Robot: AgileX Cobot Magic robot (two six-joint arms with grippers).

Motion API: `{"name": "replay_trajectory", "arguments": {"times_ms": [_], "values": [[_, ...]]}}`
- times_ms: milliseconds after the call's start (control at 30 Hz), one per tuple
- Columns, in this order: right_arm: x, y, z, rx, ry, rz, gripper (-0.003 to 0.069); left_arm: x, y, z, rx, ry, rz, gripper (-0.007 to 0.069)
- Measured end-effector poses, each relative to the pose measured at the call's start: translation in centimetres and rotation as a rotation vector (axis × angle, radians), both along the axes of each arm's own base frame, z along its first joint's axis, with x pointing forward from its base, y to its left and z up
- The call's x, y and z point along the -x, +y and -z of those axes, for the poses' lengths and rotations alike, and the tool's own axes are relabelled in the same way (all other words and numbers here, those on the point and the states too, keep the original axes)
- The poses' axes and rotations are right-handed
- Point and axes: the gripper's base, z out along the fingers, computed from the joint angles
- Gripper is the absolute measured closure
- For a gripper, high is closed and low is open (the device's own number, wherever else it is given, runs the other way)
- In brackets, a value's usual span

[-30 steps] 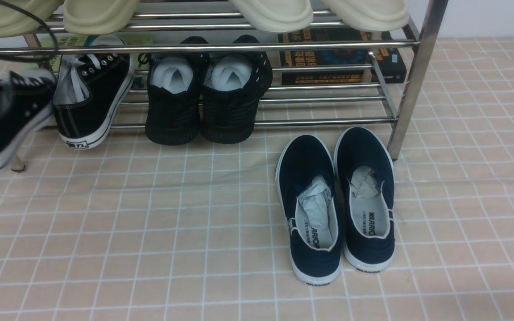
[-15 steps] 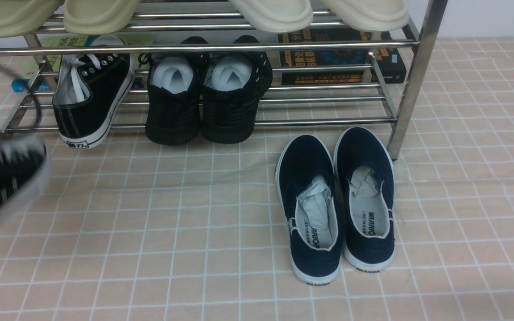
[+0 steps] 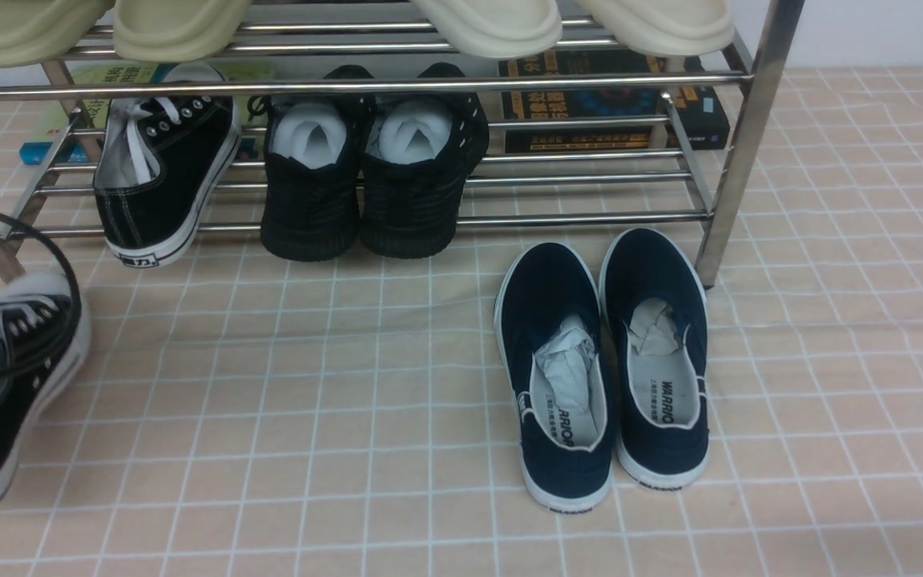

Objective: Take the shoes off the shelf from the light coffee tablecloth by hand.
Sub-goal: 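Set the held shoe down on the floor in front of the rack with the left gripper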

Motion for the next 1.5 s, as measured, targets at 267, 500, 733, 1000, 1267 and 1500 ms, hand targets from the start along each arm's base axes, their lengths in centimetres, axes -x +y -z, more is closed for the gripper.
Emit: {"name": "replay_trajectory", "arguments": {"times_ms": [267, 500, 733, 1000, 1267, 1500], "values": [[0.0, 0.0, 0.0, 0.000, 0.000, 0.000, 0.0420, -0.7, 0.3, 1.3, -0.018, 0.021, -0.001, 0.0603], [0.0, 0.0, 0.0, 0.000, 0.000, 0.000, 0.0420, -1.7, 0.5, 3.0, -0.016, 0.067, 0.022, 0.0603], [0.0, 0.0, 0.0, 0.000, 0.000, 0.000, 0.0420, -2.1, 0.6, 3.7, -0.031, 0.103, 0.051, 0.0595], [0.0, 0.0, 0.0, 0.000, 0.000, 0.000, 0.0420, -2.1, 0.7, 3.7, -0.064, 0.127, 0.122, 0.0502], [0.0, 0.0, 0.0, 0.000, 0.000, 0.000, 0.0420, -2.9, 1.0, -0.3, -0.063, 0.102, 0.069, 0.0294], [0.0, 0.0, 0.0, 0.000, 0.000, 0.000, 0.0420, -4.8, -0.5, -6.1, 0.084, -0.026, 0.181, 0.0379]]}}
